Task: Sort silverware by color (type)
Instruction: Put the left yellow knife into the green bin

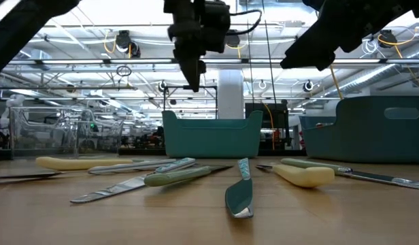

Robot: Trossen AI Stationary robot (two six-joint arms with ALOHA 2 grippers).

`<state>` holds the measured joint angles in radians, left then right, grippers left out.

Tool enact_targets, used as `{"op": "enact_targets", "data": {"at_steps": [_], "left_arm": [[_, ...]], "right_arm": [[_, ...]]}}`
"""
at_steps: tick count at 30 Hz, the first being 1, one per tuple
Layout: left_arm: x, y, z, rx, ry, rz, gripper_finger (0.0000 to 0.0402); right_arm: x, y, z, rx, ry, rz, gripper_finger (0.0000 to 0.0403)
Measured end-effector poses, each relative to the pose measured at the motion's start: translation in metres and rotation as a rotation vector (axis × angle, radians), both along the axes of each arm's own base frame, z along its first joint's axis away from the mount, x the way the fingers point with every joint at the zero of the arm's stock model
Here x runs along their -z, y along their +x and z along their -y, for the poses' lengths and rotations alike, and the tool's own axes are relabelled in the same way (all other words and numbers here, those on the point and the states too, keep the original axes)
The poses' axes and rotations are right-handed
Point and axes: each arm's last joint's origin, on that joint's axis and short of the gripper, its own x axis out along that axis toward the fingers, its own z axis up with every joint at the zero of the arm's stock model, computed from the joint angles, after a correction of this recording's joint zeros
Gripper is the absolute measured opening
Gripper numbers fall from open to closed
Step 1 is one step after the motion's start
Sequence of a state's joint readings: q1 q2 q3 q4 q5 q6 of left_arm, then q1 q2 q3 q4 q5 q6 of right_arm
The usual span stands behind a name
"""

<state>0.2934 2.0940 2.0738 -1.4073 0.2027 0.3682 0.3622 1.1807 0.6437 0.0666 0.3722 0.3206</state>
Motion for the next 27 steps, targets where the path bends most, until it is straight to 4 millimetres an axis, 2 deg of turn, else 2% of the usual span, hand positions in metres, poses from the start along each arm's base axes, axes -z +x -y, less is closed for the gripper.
{"op": "enact_targets", "data": {"at_steps": [5, 11, 20, 27], "left_arm": [[0.020, 0.003, 0.045, 0.090, -0.032, -0.103, 0.0165], [0.039, 0.003, 0.090, 0.078, -0.048, -0.207, 0.0165], [0.050, -0.001, 0.148, 0.033, 0.112, -0.268, 0.0165], [0.050, -0.002, 0.193, -0.028, 0.248, -0.193, 0.0166]], "right_arm": [[0.002, -0.001, 0.000, -0.011, -0.005, -0.025, 0.0160], [0.008, -0.005, 0.001, -0.007, 0.024, -0.099, 0.0160], [0.012, -0.008, 0.002, 0.041, 0.075, -0.148, 0.0160], [0.014, -0.011, -0.003, 0.019, 0.065, -0.170, 0.0160]]}}
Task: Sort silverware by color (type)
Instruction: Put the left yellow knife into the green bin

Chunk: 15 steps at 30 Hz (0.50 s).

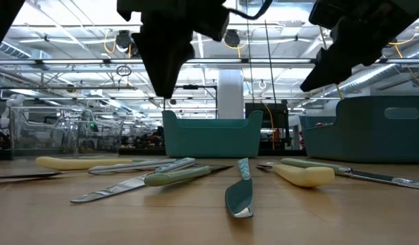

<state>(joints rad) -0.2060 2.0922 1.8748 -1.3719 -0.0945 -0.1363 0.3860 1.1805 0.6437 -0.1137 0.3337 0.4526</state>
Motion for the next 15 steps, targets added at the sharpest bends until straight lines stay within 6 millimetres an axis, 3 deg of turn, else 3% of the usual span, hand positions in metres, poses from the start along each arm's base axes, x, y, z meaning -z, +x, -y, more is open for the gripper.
{"op": "enact_targets", "data": {"at_steps": [7, 12, 15], "left_arm": [[-0.001, -0.011, 0.039, -0.108, 0.152, 0.069, 0.0166], [0.016, -0.030, 0.063, -0.012, 0.317, 0.056, 0.0166], [0.018, -0.045, 0.068, -0.024, 0.312, 0.086, 0.0166]], "right_arm": [[-0.001, -0.004, -0.012, -0.028, 0.036, 0.012, 0.0160], [-0.003, -0.006, -0.021, -0.036, 0.091, 0.034, 0.0160], [-0.003, -0.009, -0.028, -0.054, 0.106, 0.034, 0.0160]]}}
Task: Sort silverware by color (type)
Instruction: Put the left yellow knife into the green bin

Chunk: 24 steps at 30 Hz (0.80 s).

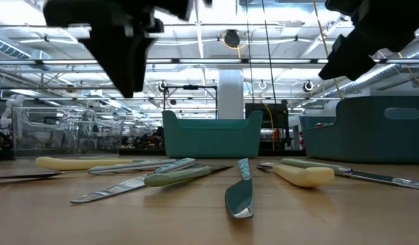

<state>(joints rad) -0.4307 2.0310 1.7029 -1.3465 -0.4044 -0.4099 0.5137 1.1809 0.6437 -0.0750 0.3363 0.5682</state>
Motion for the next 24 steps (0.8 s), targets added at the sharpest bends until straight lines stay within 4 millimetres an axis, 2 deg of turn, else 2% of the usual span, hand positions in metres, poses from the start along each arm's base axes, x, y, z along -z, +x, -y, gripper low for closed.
{"op": "enact_targets", "data": {"at_steps": [6, 8, 15, 17, 24], "left_arm": [[-0.001, -0.028, 0.011, -0.019, -0.108, 0.216, 0.0166], [-0.002, -0.044, 0.009, -0.055, -0.129, 0.262, 0.0166], [0.032, -0.075, 0.013, -0.153, -0.174, 0.380, 0.0166], [0.043, -0.082, 0.013, -0.170, -0.164, 0.363, 0.0166], [0.060, -0.099, 0.001, -0.215, -0.098, 0.355, 0.0165]], "right_arm": [[-0.001, -0.003, -0.006, -0.011, -0.017, 0.021, 0.0160], [-0.002, -0.002, -0.007, -0.010, -0.008, 0.038, 0.0160], [-0.003, 0.001, -0.013, -0.031, 0.009, 0.073, 0.0160], [-0.002, 0.002, -0.015, -0.044, 0.003, 0.081, 0.0160], [0.004, 0.004, -0.017, -0.051, -0.012, 0.061, 0.0160]]}}
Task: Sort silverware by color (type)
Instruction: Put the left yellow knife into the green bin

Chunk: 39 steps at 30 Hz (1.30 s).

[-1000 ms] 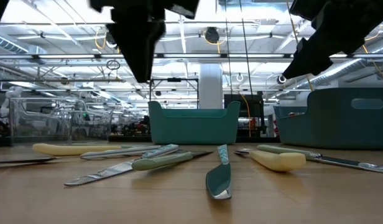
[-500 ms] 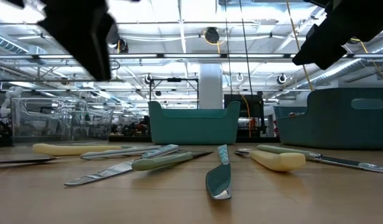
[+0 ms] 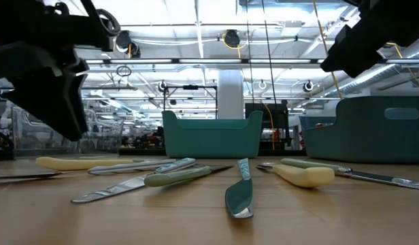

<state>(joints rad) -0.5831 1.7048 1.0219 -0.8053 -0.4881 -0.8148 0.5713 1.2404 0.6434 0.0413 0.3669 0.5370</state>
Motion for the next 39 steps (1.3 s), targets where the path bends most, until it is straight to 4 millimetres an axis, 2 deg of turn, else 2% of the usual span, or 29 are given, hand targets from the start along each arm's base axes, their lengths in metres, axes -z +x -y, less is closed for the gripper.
{"op": "enact_targets", "data": {"at_steps": [7, 11, 17, 22, 32, 35, 39], "left_arm": [[0.000, -0.021, -0.014, -0.002, -0.122, 0.174, 0.0165], [0.015, -0.037, -0.022, -0.028, -0.137, 0.189, 0.0165], [0.032, -0.047, -0.020, -0.038, -0.182, 0.264, 0.0165], [0.041, -0.055, -0.023, -0.063, -0.139, 0.300, 0.0165], [0.061, -0.068, -0.029, -0.091, -0.204, 0.383, 0.0165], [0.065, -0.072, -0.030, -0.102, -0.216, 0.411, 0.0155], [0.068, -0.075, -0.031, -0.096, -0.205, 0.416, 0.0114]], "right_arm": [[0.005, 0.001, -0.001, 0.000, -0.006, -0.019, 0.0160], [0.008, 0.002, -0.002, 0.010, 0.003, -0.037, 0.0160], [0.013, 0.003, -0.004, 0.005, -0.007, -0.053, 0.0160], [0.014, 0.004, -0.004, 0.006, -0.009, -0.054, 0.0160], [0.013, 0.004, -0.005, 0.006, -0.005, -0.048, 0.0160], [0.013, 0.004, -0.005, 0.006, -0.006, -0.048, 0.0160], [0.013, 0.004, -0.005, 0.005, -0.008, -0.047, 0.0160]]}}
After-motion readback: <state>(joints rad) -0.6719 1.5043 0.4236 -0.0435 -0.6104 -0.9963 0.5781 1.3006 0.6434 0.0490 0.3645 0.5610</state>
